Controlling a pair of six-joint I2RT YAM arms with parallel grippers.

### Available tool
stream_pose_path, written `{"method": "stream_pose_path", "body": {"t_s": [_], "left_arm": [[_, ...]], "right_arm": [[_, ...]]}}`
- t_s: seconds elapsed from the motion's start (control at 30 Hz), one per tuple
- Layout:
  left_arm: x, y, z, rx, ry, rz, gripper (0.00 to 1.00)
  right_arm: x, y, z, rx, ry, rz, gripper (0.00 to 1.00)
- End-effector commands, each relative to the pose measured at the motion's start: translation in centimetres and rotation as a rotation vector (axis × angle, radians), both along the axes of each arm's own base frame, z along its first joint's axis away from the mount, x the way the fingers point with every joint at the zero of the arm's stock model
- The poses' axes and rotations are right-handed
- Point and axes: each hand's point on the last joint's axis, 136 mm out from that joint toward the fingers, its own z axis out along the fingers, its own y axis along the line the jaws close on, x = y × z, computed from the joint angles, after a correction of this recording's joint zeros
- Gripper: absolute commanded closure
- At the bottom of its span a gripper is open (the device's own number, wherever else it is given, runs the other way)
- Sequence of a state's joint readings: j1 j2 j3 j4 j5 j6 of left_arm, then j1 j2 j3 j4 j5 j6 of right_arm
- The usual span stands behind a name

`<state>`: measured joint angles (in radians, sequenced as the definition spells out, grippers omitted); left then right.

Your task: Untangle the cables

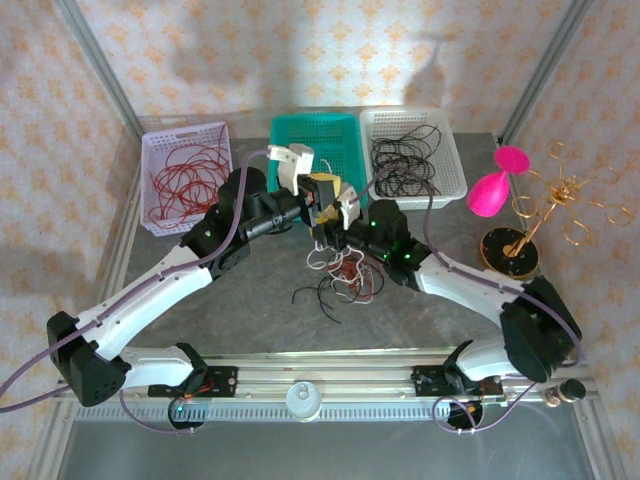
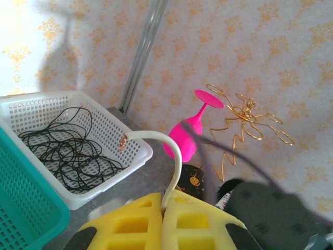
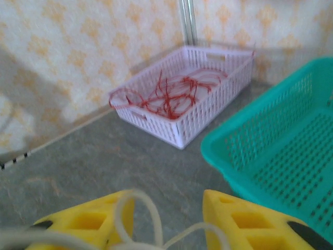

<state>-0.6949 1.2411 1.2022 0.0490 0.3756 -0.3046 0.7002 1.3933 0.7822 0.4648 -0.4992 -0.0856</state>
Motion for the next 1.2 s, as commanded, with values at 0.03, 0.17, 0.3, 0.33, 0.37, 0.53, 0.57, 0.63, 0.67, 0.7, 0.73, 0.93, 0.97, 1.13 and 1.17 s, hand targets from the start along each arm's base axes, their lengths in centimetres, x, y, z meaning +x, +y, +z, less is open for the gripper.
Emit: {"method": "stream_pose_path", "body": {"t_s": [0.03,0.17,0.3,0.33,0.37,0.53,0.57,0.63,0.67,0.7,0.73,0.93,0.97,1.13,1.17], "left_arm": [[-2.0,0.3,5.5,-0.071,-0.109,-0.046,1.00],[-2.1,1.4,7.8,-0.071,-0.170,0.000,1.00],[-2.0,1.9,9.3,-0.076,-0.209,0.029,1.00],[-2.0,2.0,9.6,-0.077,-0.215,0.034,1.00],[-2.0,2.1,10.0,-0.076,-0.227,0.041,1.00],[-1.6,3.4,12.6,-0.058,-0.286,0.116,1.00],[-1.5,3.7,13.4,-0.057,-0.301,0.135,1.00],[-1.3,4.4,14.5,-0.047,-0.323,0.171,1.00],[-1.1,4.7,15.1,-0.043,-0.331,0.195,1.00],[-1.0,5.0,15.6,-0.036,-0.340,0.215,1.00],[-0.9,5.3,16.1,-0.032,-0.351,0.233,1.00],[-0.9,6.7,18.9,-0.015,-0.420,0.305,1.00],[-0.9,6.9,19.3,-0.010,-0.432,0.313,1.00],[-0.9,8.1,21.8,0.005,-0.488,0.378,1.00],[-1.0,8.4,22.5,0.005,-0.505,0.390,1.00]], "right_arm": [[-0.9,-0.5,-4.9,0.024,0.104,-0.008,0.68],[-1.5,-2.1,-9.0,-0.006,0.180,-0.070,0.70],[-1.6,-3.3,-11.2,-0.039,0.204,-0.126,0.73],[-1.6,-3.5,-11.7,-0.049,0.207,-0.135,0.73],[-1.5,-3.7,-12.1,-0.059,0.207,-0.145,0.74],[-1.2,-4.7,-14.5,-0.095,0.238,-0.195,0.77],[-1.1,-4.9,-14.9,-0.099,0.244,-0.207,0.77],[-1.0,-5.5,-15.7,-0.107,0.252,-0.232,0.77],[-0.9,-5.8,-16.0,-0.111,0.256,-0.250,0.77],[-0.7,-6.2,-16.4,-0.119,0.258,-0.270,0.74],[-0.5,-6.5,-16.7,-0.124,0.260,-0.290,0.74],[-0.3,-7.2,-16.9,-0.123,0.262,-0.320,0.73],[-0.3,-7.2,-16.8,-0.122,0.260,-0.321,0.73],[-0.2,-7.2,-15.6,-0.113,0.244,-0.320,0.67],[-0.1,-7.3,-15.2,-0.110,0.236,-0.324,0.65]]}}
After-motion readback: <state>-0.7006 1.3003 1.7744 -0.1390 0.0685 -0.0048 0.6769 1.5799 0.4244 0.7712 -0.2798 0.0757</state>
